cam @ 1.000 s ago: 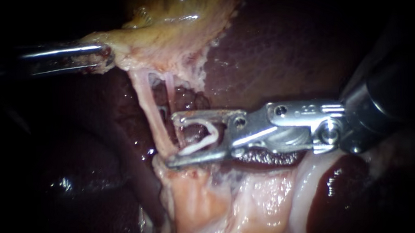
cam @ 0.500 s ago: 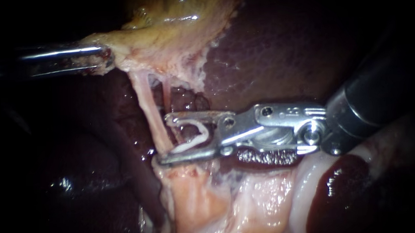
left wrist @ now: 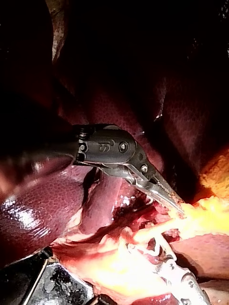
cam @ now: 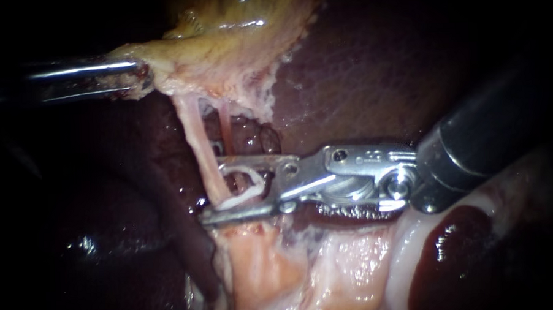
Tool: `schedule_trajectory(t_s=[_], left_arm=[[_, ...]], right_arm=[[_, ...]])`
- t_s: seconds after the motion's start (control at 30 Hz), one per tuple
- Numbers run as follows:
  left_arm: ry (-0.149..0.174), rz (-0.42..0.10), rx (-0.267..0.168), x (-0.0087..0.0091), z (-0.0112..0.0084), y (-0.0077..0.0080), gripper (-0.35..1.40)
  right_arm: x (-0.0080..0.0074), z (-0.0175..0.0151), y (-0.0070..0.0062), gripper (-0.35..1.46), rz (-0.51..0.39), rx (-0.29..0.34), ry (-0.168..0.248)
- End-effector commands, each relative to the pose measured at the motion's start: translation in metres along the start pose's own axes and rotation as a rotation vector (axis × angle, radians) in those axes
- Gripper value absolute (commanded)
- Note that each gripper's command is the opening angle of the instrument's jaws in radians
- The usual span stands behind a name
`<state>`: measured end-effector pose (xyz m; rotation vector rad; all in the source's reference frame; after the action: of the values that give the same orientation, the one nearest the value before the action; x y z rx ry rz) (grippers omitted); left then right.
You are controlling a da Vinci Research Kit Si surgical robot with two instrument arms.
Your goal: Clipping first clip left tube
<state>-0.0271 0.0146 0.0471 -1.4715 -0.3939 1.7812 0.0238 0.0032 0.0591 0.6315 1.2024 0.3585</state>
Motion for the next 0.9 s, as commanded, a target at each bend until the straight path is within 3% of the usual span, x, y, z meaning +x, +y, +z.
schedule_trajectory(t_s=[0.03,0.43,0.9], left_arm=[[0.0,0.0,0.001,0.0,0.0,0.0,-0.35],[0.0,0.0,0.002,-0.0001,0.0001,0.0,-0.35],[0.0,0.0,0.002,-0.0001,0.0001,0.0,-0.35]], right_arm=[[-0.0001,0.0001,0.0,0.5,0.0,-0.001,0.0],[-0.0006,0.0011,-0.0001,0.5,-0.005,0.016,-0.003],[0.0004,0.0035,-0.0028,0.5,-0.021,0.093,0.008]])
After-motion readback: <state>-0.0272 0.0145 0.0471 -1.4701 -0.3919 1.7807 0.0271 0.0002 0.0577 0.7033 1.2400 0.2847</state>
